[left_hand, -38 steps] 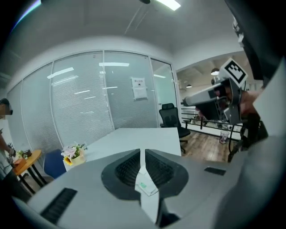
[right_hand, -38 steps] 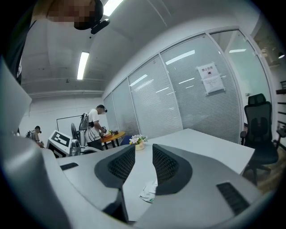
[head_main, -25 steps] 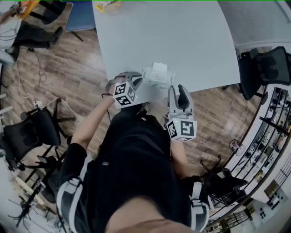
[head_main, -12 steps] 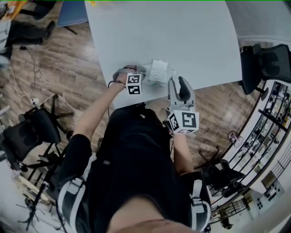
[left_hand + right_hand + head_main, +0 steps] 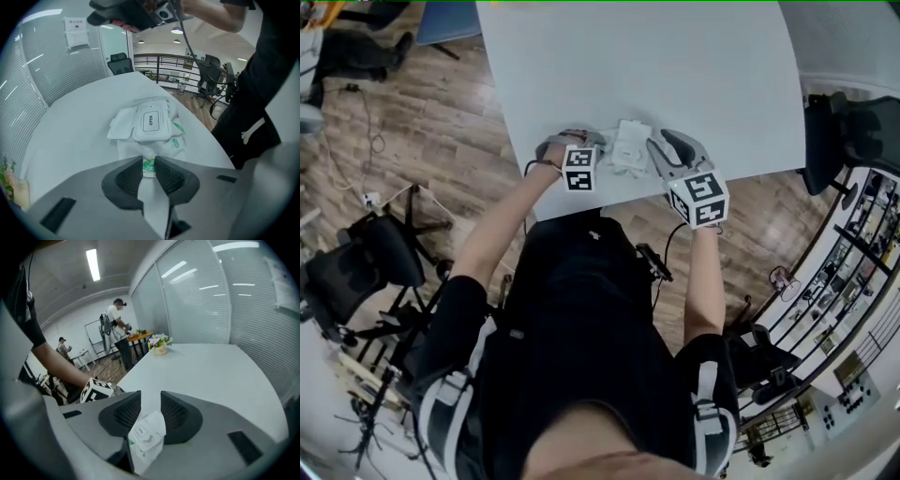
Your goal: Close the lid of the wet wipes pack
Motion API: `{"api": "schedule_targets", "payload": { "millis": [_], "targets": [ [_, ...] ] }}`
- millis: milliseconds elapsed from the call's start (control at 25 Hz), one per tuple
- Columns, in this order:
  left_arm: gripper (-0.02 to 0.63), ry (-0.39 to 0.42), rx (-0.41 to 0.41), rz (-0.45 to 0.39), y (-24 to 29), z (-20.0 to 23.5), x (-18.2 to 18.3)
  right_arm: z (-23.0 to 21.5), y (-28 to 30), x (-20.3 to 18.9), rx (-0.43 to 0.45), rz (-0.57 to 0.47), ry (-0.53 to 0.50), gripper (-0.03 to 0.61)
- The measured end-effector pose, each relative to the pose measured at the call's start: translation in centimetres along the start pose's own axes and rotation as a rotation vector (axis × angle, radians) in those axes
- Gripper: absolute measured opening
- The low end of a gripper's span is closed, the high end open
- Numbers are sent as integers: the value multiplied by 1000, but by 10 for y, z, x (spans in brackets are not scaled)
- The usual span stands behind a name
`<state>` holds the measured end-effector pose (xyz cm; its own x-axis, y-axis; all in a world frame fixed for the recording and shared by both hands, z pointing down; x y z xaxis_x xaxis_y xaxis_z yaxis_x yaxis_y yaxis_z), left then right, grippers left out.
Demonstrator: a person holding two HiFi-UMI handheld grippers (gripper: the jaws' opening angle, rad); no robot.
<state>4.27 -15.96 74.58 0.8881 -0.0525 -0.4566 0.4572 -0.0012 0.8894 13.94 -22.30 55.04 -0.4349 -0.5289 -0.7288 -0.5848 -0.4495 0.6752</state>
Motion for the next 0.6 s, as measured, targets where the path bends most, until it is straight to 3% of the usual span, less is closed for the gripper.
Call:
{"api": "schedule_targets", "payload": {
  "millis": [200, 360, 600],
  "targets": [
    [77, -1, -29, 22, 1, -2, 4, -13, 51, -35, 217, 231, -164, 141],
    [80, -10, -24, 30, 0, -2, 5, -24, 91, -66, 354, 377, -180, 143],
    [80, 1, -7, 28, 1, -3, 5, -41, 131, -106, 400, 522, -189, 169]
  ]
}}
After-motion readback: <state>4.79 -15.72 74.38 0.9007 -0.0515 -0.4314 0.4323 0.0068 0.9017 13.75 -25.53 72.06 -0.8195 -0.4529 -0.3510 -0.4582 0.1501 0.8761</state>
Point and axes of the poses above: the fingertips, and each gripper's own axes: y forward along the fingers, z to its left, x out of its top, the point moved 3 cm from there along -y, backward along the fingers, and after that the axes turned 5 degrees about -y, right-handed, at the moved point
